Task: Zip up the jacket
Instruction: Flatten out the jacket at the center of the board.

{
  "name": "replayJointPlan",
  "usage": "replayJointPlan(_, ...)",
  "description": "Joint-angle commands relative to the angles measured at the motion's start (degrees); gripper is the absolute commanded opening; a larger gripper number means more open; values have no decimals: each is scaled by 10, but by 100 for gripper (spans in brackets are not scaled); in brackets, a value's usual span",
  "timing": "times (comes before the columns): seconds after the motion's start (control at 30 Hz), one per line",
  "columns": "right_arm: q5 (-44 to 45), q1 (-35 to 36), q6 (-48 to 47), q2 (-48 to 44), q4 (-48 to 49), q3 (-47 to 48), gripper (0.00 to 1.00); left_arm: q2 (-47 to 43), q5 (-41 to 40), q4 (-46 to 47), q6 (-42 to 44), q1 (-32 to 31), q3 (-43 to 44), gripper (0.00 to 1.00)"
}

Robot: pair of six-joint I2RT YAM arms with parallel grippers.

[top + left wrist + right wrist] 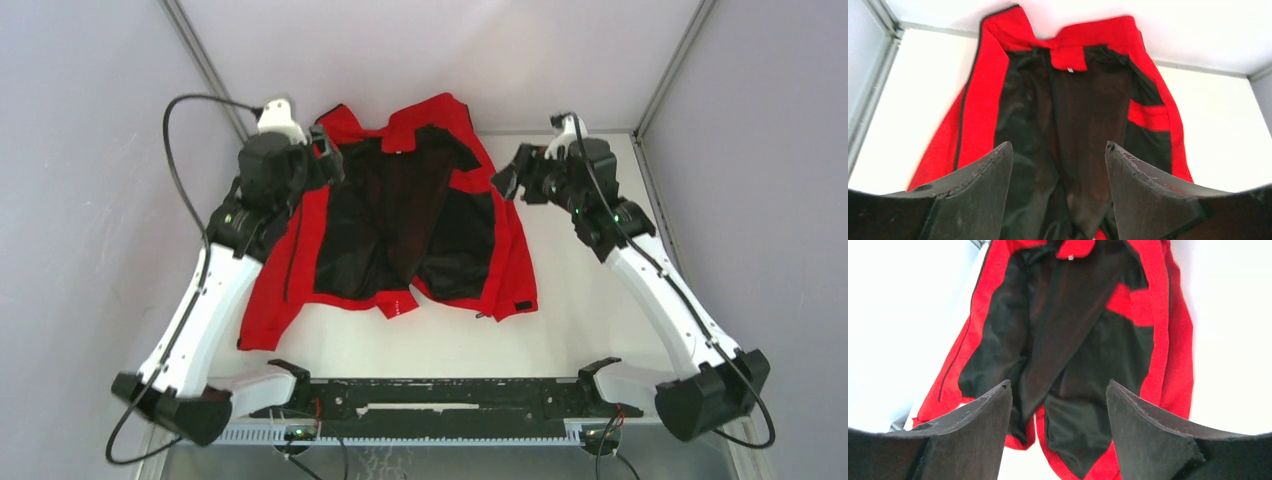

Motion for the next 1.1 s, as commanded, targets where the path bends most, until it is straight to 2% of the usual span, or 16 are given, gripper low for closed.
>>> replayJointPlan(0.0, -1, 4, 22, -48, 0, -112, 75, -84, 85, 20, -44, -1, -127, 72)
replayJointPlan(0.07, 5, 14, 28, -99, 1, -161, 74, -124, 112, 25, -48, 0, -181, 72)
replayJointPlan(0.2, 22, 41, 56, -174, 10, -254, 74, -191, 152, -7, -38, 0, -223, 73)
replayJointPlan(0.33, 36, 49, 73, -200, 31, -337, 74, -268, 164, -38, -24, 0, -257, 74)
replayJointPlan(0.5, 31, 50, 100, -148, 90, -379, 74, -360, 183, -68, 3, 0, -309, 76)
replayJointPlan(0.7, 35, 50, 124, -51, 172, -387, 74, -459, 211, -62, 9, -1, -376, 76)
replayJointPlan(1.07, 55, 49, 149, 67, 256, -387, 68, -525, 254, -31, -2, -1, -434, 77)
